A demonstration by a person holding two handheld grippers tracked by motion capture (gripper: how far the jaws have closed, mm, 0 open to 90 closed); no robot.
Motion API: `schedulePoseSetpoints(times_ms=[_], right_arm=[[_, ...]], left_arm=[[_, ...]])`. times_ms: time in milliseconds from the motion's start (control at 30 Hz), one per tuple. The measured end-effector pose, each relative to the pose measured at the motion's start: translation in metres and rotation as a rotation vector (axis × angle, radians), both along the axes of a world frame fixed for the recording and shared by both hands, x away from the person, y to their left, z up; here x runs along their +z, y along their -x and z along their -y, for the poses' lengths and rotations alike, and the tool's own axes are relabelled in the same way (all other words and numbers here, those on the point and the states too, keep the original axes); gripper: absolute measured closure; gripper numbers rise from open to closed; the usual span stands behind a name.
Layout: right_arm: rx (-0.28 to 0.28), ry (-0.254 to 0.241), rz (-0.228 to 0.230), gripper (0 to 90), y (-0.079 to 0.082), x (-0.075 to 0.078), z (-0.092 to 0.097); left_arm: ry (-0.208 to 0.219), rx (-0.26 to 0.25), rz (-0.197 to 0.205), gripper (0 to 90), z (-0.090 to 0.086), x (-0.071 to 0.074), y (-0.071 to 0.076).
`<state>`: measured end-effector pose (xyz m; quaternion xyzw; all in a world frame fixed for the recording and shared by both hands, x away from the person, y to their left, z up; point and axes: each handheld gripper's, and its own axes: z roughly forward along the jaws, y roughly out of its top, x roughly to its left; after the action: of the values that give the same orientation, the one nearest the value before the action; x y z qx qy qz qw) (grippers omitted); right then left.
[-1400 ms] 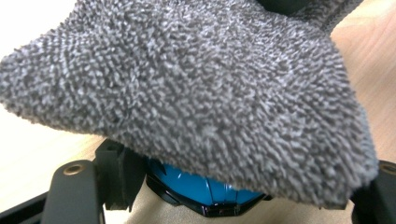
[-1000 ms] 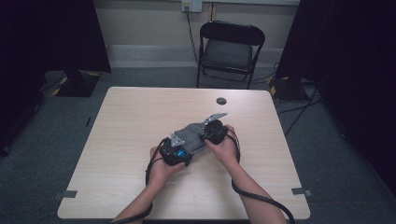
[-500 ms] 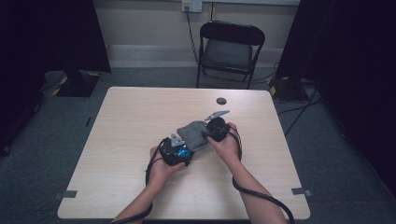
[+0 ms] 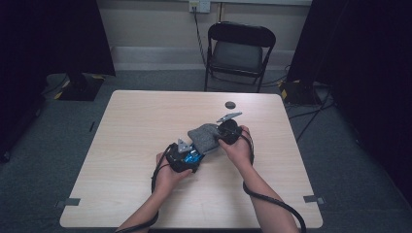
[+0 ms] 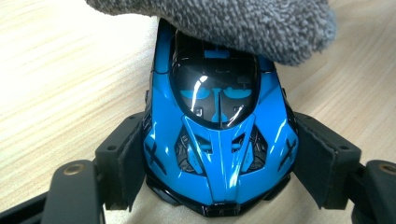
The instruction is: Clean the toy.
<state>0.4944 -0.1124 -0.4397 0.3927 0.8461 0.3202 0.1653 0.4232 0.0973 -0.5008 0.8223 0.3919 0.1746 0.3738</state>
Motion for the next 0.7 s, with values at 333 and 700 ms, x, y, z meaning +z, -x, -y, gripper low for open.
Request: schedulePoseSetpoints(times_ms=[333,700], right_arm=[[-0.035,0.025,0.001,76.4,-0.008,0.002,0.01],[-0.057,0.022,-0.015,76.4,-0.014,-0.004,0.017]], left_arm=[[0.004,0.002,-0.003,25.6,0.0,0.0,0.0],[0.004,0.002,-0.002,25.6,0.0,0.0,0.0]])
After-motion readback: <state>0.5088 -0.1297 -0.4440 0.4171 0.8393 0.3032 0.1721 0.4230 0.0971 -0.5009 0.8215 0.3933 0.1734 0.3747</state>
